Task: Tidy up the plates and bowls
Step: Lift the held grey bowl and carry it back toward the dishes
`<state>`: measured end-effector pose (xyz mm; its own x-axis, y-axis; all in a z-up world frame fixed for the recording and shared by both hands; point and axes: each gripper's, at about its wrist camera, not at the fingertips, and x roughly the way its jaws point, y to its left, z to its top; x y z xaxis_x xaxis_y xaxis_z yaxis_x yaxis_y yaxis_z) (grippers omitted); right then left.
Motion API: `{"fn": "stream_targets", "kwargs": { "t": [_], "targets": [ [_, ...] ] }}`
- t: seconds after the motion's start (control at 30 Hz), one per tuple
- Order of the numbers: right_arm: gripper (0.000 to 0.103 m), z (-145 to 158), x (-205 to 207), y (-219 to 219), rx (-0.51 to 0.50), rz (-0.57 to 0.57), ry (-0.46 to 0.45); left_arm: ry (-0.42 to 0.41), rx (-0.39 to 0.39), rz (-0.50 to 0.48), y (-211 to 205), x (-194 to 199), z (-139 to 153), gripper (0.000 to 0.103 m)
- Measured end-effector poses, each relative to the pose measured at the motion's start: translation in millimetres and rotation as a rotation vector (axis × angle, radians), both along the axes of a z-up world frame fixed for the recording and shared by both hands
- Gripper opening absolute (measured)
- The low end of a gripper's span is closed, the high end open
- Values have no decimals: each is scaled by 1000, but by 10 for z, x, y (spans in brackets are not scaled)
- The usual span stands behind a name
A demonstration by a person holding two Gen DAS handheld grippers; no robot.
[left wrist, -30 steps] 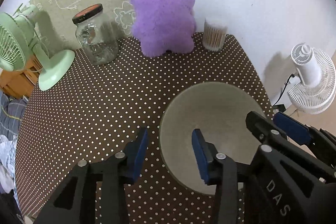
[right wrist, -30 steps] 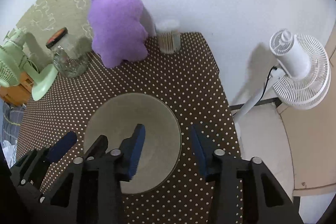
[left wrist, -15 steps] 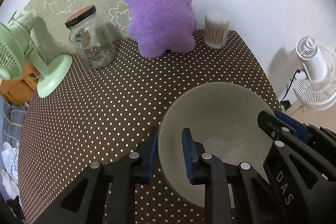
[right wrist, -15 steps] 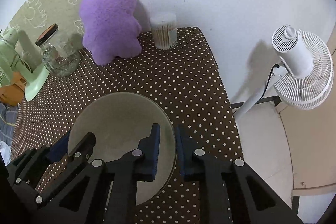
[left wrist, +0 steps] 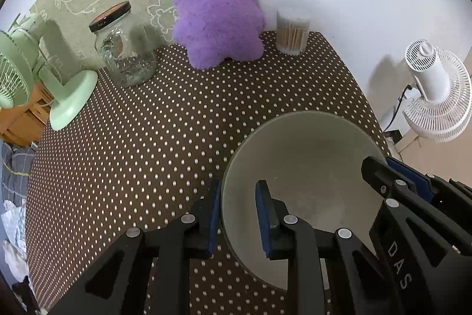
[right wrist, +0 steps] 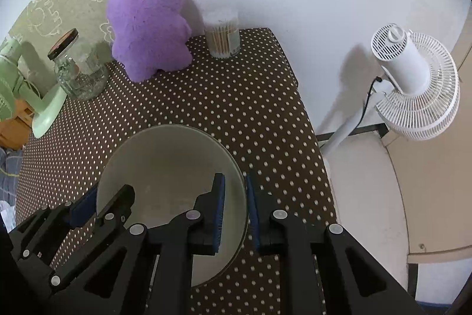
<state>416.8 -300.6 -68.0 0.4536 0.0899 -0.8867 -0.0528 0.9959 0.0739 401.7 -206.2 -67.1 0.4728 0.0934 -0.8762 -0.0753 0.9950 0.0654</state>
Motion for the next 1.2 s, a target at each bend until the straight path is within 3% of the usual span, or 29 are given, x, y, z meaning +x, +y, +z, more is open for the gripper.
{"fn": "stream_targets", "kwargs": {
  "t": [0.43, 1.2],
  "targets": [
    [19, 229, -283, -81, -7, -18, -6, -19, -36, -13, -40, -263, 193, 21],
    [19, 996, -842, 136, 4, -9, -111, -125, -22, -4, 237, -799, 868, 21]
  ]
}}
